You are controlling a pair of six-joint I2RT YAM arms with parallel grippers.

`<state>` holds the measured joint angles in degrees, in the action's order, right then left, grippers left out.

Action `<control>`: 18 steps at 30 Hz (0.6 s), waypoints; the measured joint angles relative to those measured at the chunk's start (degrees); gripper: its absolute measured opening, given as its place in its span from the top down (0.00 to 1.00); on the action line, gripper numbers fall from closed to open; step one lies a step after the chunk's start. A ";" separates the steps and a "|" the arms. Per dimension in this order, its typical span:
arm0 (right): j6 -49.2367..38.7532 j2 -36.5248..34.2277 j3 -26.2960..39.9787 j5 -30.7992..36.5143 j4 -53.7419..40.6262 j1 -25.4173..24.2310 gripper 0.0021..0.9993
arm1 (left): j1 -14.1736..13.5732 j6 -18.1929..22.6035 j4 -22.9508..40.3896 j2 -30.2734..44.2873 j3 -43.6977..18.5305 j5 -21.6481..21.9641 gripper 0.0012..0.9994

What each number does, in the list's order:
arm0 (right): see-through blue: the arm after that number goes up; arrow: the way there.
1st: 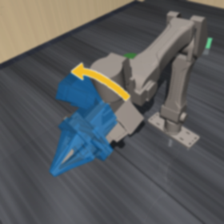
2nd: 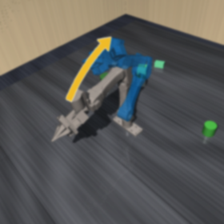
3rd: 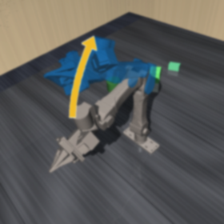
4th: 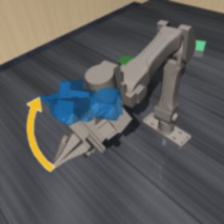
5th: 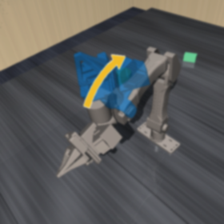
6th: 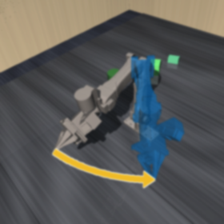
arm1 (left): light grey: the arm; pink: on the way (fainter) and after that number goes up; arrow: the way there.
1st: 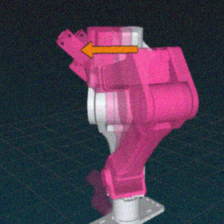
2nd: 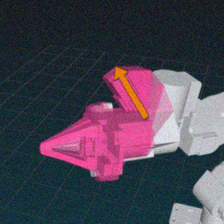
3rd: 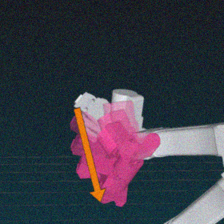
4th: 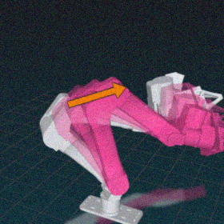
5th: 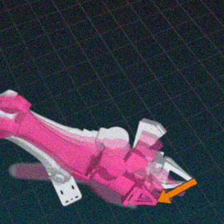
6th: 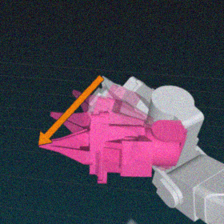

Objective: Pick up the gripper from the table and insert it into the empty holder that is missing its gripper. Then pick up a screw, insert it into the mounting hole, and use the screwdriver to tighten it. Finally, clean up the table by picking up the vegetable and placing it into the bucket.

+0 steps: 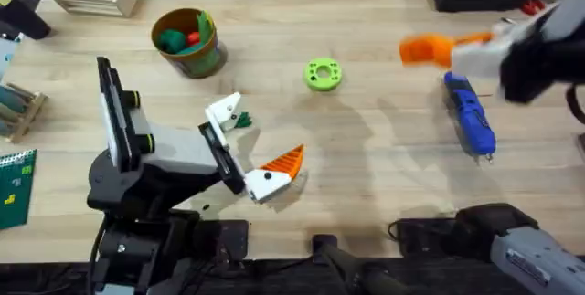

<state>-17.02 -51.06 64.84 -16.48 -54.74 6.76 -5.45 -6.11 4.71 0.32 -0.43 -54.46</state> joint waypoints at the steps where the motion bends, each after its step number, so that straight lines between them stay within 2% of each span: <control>1: 1.00 0.90 -1.37 -2.80 3.67 -1.10 0.99 | 0.00 0.00 0.00 -0.01 0.00 0.00 0.01; 3: 5.38 2.00 -6.81 -11.66 16.42 -3.17 0.99 | 0.00 0.00 0.00 0.00 0.00 0.00 0.01; 6: 14.15 0.12 -15.01 -22.44 32.21 -3.44 0.99 | 0.00 -0.02 0.00 0.00 0.00 -0.02 0.01; 10: 28.43 -7.00 -23.27 -31.85 43.22 -1.93 0.99 | 0.00 -0.04 0.00 0.00 0.00 -0.02 0.01; 17: 49.14 -20.84 -24.97 -41.83 58.79 5.64 0.99 | 0.00 -0.15 0.00 -0.01 0.00 -0.02 0.01; 18: 56.48 -25.63 -24.97 -46.52 64.97 8.92 0.99 | 0.00 -0.17 0.00 -0.01 0.00 -0.02 0.01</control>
<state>39.46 -76.69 39.88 -63.00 10.23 15.68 -5.45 -6.28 4.71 0.31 -0.43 -54.48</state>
